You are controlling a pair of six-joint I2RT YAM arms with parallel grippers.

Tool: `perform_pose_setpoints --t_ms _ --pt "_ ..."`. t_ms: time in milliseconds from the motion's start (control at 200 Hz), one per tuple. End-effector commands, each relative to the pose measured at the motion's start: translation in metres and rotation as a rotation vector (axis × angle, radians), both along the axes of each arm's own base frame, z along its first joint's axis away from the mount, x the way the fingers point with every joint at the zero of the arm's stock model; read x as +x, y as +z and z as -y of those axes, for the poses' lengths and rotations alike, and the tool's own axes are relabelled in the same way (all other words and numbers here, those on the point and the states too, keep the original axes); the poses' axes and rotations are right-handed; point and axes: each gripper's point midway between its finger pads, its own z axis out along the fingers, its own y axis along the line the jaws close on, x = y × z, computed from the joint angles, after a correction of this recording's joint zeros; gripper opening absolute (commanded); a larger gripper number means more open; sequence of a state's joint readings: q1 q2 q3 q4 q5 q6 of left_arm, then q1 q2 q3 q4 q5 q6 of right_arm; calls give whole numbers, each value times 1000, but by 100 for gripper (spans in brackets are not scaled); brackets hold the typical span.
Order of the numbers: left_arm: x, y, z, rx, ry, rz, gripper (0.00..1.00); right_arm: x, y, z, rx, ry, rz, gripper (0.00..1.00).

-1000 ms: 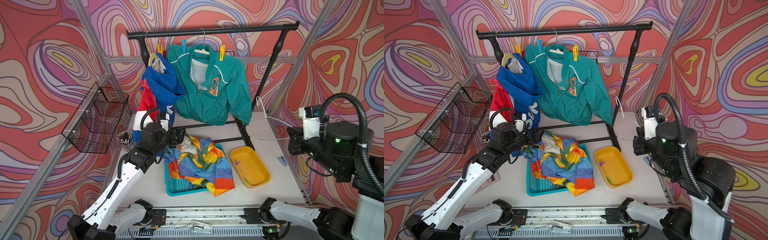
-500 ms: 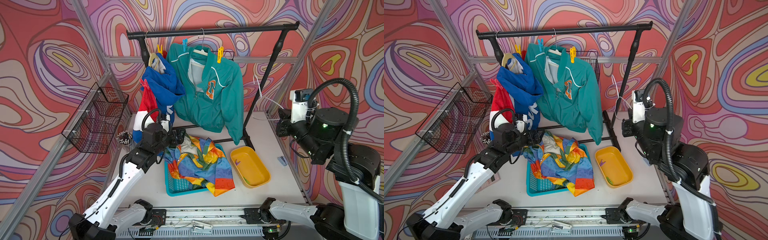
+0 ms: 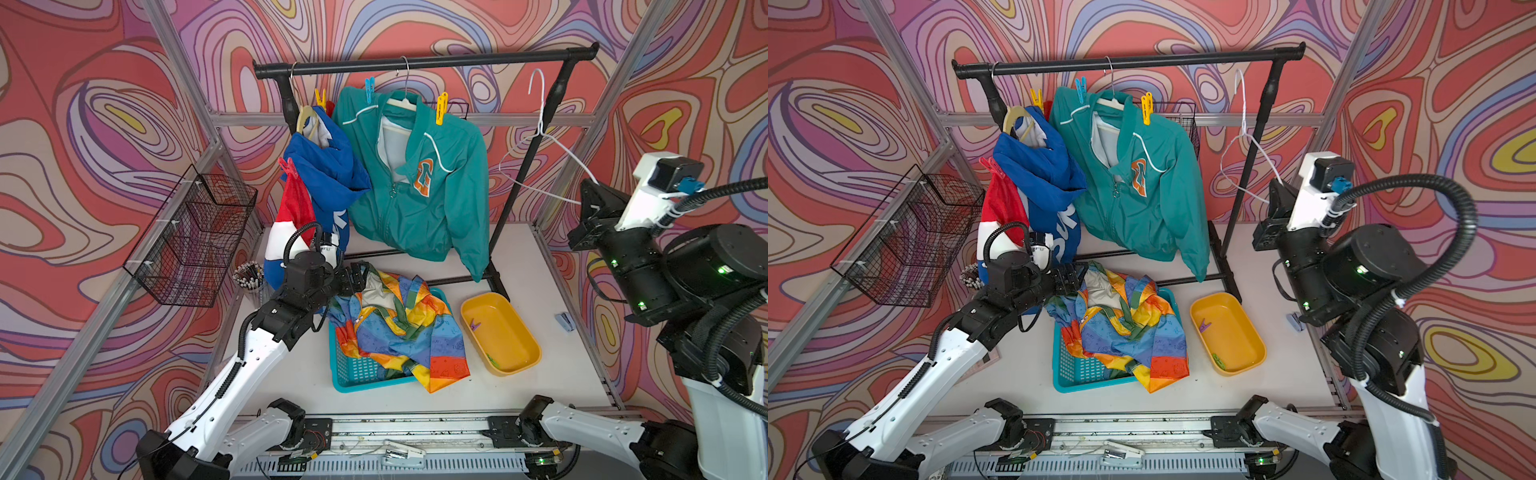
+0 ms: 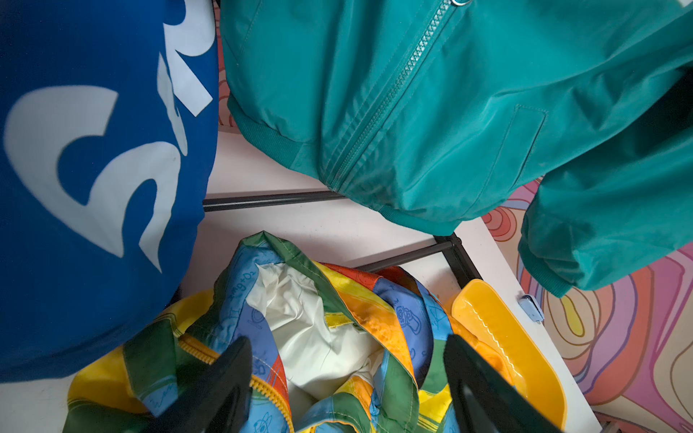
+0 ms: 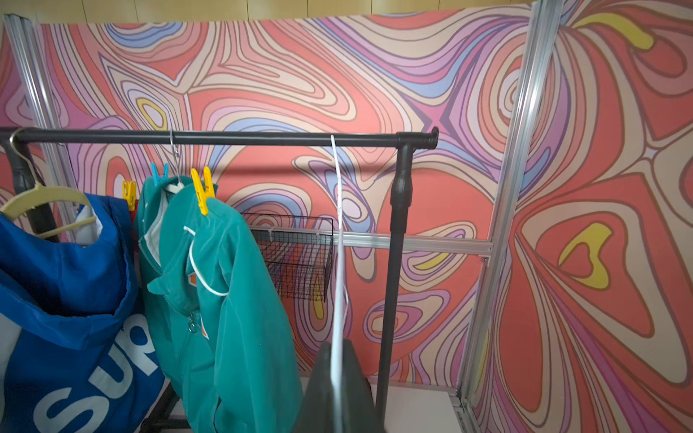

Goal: Remove the clothespins securing jackets to the hanger
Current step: Place the hanger on the clothesline.

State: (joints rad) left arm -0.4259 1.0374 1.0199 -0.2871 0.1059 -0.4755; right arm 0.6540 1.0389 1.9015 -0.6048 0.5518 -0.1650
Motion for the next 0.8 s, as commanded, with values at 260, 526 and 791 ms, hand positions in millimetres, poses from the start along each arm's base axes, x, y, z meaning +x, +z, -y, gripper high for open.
perform_pose_setpoints --t_ms 260,526,791 --pt "1 -3 1 -18 0 -8 82 14 42 -8 23 -43 172 0" --pt "-1 -4 3 -32 -10 -16 82 56 48 -28 -64 -133 128 0" --pt "-8 0 -1 -38 -4 3 82 92 18 -42 -113 -157 7 0"
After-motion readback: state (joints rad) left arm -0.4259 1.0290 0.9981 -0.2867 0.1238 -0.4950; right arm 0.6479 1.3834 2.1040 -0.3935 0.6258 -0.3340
